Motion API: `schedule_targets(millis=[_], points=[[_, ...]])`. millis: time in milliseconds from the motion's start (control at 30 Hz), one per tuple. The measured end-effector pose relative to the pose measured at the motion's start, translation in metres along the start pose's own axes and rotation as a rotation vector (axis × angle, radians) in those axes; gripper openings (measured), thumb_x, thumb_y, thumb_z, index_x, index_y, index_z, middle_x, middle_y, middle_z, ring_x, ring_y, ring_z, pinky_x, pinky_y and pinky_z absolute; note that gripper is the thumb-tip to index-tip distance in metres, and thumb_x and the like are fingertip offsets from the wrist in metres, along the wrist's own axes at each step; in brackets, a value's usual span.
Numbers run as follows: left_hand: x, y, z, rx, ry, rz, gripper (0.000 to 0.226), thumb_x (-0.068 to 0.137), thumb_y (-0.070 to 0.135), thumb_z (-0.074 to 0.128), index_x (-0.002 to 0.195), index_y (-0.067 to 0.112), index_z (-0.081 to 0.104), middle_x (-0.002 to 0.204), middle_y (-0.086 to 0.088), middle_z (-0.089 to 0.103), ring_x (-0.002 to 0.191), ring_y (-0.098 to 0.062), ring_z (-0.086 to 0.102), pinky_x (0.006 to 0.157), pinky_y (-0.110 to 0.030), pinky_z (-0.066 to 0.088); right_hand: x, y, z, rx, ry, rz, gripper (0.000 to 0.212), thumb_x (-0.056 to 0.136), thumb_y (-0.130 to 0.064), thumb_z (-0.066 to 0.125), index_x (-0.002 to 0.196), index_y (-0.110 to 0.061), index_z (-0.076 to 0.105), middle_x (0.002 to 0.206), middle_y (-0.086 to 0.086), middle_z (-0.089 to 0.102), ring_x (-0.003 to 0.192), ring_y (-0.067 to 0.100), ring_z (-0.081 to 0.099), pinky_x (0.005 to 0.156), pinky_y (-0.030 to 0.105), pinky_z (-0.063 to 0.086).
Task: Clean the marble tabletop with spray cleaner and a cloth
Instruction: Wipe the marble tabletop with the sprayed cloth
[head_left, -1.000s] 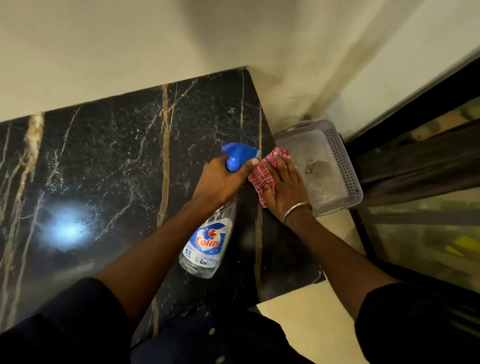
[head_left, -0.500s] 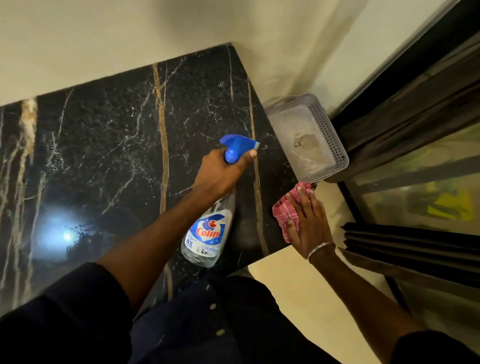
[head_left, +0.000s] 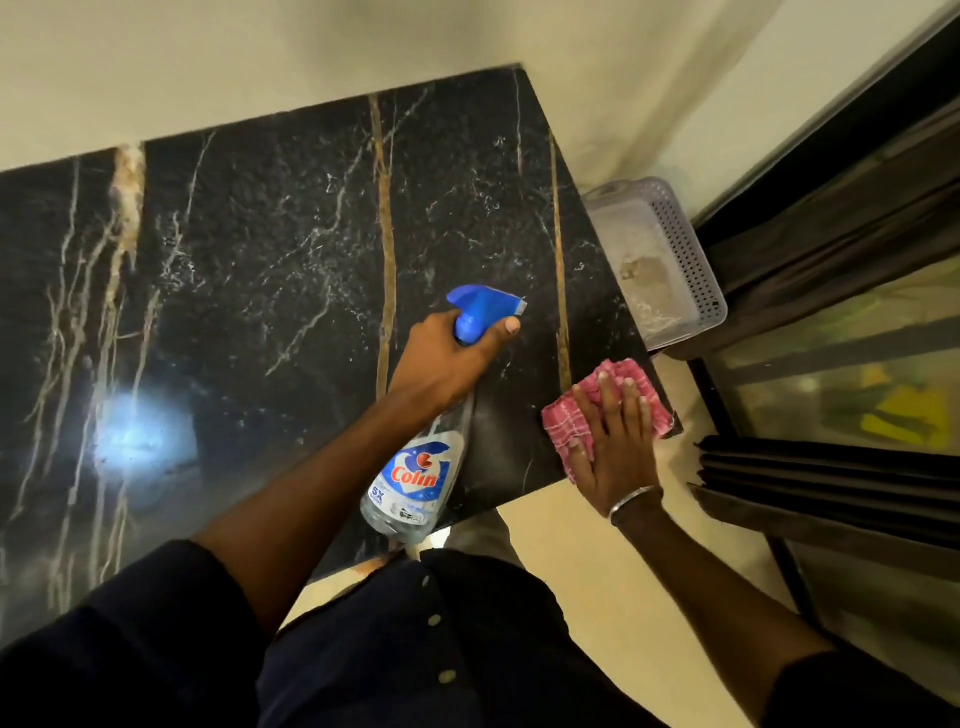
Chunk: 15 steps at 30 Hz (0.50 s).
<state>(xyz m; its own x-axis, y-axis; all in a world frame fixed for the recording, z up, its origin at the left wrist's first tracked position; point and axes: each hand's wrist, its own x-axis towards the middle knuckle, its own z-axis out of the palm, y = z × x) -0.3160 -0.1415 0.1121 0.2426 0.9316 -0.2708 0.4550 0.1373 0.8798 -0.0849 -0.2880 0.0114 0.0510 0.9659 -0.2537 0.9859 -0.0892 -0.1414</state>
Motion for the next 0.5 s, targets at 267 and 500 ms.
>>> schedule_targets(millis=[267, 500], points=[[-0.043, -0.031, -0.049, 0.013, 0.093, -0.051, 0.034, 0.087, 0.051, 0.064, 0.069, 0.024, 0.054, 0.06, 0.007, 0.057, 0.048, 0.003, 0.052, 0.046, -0.008, 0.038, -0.022, -0.093, 0.026, -0.027, -0.038, -0.153, 0.071, 0.096, -0.058, 0.023, 0.156, -0.02, 0.019, 0.164, 0.012, 0.008, 0.151, 0.036, 0.004, 0.117, 0.059, 0.015], [-0.087, -0.078, -0.119, -0.03, 0.271, -0.141, 0.035, 0.087, 0.05, 0.065, 0.066, 0.024, 0.053, 0.058, 0.008, 0.056, 0.046, 0.005, 0.051, 0.046, -0.006, 0.037, -0.03, -0.17, 0.044, -0.082, -0.084, -0.366, 0.079, 0.09, -0.058, 0.045, 0.156, -0.023, 0.019, 0.164, 0.012, 0.007, 0.15, 0.038, 0.004, 0.119, 0.058, 0.01]])
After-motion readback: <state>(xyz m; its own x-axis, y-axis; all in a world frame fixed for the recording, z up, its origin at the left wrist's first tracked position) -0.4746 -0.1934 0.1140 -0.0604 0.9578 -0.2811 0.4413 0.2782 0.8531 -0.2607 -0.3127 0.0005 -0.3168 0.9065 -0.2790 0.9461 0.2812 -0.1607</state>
